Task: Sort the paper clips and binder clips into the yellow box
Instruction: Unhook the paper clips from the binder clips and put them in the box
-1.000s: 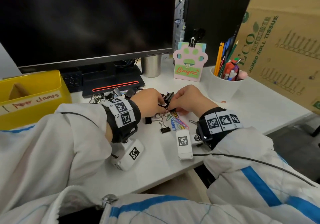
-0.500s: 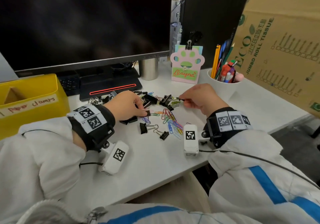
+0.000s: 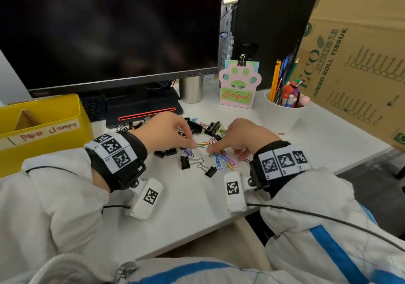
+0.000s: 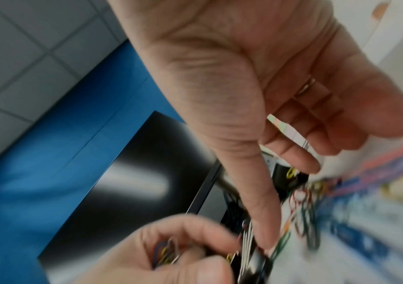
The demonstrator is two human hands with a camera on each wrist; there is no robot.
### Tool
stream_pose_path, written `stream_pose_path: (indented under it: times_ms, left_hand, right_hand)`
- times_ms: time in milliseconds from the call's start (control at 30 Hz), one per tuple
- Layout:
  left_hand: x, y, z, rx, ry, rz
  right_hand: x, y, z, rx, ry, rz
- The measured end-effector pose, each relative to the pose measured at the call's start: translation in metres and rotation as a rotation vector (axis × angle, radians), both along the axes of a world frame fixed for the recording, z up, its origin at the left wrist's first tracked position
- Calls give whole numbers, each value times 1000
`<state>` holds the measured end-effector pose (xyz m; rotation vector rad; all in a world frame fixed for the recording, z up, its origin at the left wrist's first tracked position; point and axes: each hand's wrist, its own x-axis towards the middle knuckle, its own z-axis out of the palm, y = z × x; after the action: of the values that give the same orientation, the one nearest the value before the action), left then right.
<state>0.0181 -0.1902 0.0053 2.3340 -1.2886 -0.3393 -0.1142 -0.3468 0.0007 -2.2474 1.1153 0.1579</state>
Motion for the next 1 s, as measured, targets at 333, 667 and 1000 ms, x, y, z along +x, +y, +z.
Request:
stream_pose_path:
  times_ms: [333, 667, 1000]
  left_hand:
    - [-1, -1, -5, 266, -19, -286]
    - [-6, -8, -1, -64, 1381, 443]
    - [-9, -13, -12, -141, 1748, 250]
  right_hand:
    - [12, 7, -13, -26, -177, 128]
    - [16, 5, 0, 308, -730, 71]
    - [15, 28, 13, 191, -786, 424]
